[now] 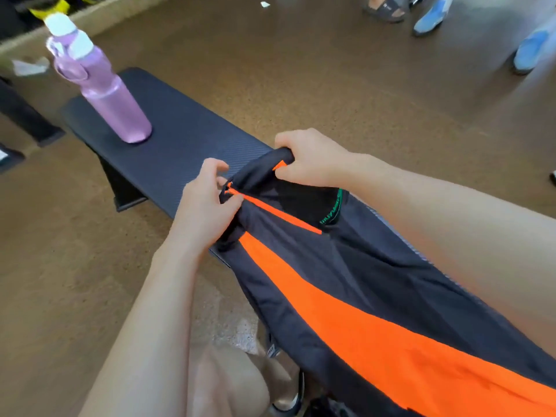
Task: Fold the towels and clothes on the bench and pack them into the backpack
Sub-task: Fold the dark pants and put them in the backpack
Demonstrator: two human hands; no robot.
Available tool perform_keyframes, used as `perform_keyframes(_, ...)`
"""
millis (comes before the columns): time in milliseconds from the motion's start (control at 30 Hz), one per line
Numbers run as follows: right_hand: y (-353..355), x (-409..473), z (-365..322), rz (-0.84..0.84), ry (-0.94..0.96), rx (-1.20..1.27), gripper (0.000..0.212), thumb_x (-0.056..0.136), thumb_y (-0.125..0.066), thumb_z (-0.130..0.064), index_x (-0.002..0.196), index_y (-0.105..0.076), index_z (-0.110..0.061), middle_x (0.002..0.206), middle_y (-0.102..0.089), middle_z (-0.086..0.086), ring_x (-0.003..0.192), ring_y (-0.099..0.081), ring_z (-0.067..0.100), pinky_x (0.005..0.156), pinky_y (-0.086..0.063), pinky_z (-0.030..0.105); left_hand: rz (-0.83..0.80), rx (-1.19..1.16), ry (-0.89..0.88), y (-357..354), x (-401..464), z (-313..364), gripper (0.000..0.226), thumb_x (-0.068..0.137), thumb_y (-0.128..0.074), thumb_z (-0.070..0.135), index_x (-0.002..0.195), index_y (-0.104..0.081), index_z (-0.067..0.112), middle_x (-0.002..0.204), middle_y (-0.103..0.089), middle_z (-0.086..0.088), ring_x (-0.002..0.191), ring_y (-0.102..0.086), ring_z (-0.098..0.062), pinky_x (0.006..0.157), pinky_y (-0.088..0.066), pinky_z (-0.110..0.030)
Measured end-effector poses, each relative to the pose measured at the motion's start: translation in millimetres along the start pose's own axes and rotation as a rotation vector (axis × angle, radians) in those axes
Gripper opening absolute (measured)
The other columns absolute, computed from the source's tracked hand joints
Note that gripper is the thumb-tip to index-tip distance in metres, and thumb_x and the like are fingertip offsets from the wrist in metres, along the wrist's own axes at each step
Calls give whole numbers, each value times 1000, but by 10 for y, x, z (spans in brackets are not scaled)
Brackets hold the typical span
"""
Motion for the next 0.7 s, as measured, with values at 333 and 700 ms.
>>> perform_keyframes(333,-392,-544,466,125,-287,-35,69,87,-63,-31,149,-35,-23,133,-50,13,126,-47,36,103,-41,46,-13,464,196,-333,230,-232,73,92,-63,33,153,-24,21,145,-33,-18,130,-37,-41,102,-39,-53)
perform_keyframes(700,-480,-2557,885,12,-670,279,14,86,-71,-20,96,-62,-21,74,-64,-6,73,-57,13,59,-37,15,-574,632,-566,-1393,-1455,804,68,79,-60,69,127,-46,22,122,-43,-4,114,-45,-28,94,-39,-41)
Point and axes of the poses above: each hand's wrist, its own x-axis towards the middle knuckle, its own y-axis out of the back of the hand, z = x × y, the point moved 2 cm from there along x, towards the middle knuckle
